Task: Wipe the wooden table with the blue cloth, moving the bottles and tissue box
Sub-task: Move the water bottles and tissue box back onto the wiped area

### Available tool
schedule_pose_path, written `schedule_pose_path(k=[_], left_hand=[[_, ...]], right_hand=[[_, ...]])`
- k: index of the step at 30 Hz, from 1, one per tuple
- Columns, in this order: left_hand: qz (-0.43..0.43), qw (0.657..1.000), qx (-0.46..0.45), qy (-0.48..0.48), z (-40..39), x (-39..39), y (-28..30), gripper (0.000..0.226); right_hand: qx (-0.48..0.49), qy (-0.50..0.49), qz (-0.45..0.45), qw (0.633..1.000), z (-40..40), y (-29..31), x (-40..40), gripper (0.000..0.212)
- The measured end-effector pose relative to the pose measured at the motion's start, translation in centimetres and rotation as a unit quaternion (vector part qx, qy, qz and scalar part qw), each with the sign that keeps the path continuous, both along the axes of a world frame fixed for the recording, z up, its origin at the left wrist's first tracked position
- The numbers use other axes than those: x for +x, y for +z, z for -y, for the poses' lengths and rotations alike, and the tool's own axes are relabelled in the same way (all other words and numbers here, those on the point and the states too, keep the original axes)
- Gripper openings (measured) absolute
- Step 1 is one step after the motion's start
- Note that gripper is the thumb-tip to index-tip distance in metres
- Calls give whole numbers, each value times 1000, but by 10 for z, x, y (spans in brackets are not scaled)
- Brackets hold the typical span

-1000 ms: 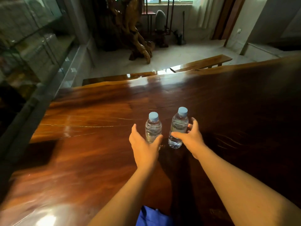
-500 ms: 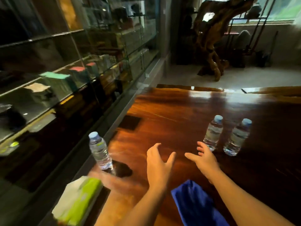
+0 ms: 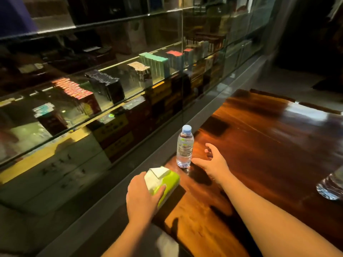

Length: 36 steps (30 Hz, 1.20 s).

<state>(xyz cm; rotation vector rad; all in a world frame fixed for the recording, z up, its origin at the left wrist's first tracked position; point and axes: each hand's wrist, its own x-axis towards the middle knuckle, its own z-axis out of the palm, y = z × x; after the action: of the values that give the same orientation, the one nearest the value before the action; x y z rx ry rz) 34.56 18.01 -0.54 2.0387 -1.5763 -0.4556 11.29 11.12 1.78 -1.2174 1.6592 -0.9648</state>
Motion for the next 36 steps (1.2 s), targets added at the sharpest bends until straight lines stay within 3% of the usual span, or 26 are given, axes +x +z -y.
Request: schedule_pose_path(k=[5, 9, 15, 18, 25, 32, 36], left_hand=[[37, 994, 97, -39, 22, 9, -28, 114], [78, 986, 127, -74, 35, 7, -40, 111], [109, 972, 194, -81, 46, 4, -56, 111], [137, 962, 216, -92, 47, 0, -62, 107], [173, 959, 188, -120, 53, -5, -57, 94], [200, 951, 120, -204, 67, -43, -22, 92], [227, 937, 77, -256, 77, -74, 1, 96]], right_hand=[[-6, 15, 10, 1000, 34, -18, 20, 90], [-30, 18, 60, 998, 56, -32, 32, 60], [-32, -21, 118, 992, 78, -50, 47, 75], [-33, -45, 111, 992, 82, -57, 49, 69], [-38, -95, 114, 988, 74, -47, 37, 48], [-64, -140, 121, 981, 36, -20, -31, 34], [-63, -193, 102, 974, 5, -8, -80, 43]])
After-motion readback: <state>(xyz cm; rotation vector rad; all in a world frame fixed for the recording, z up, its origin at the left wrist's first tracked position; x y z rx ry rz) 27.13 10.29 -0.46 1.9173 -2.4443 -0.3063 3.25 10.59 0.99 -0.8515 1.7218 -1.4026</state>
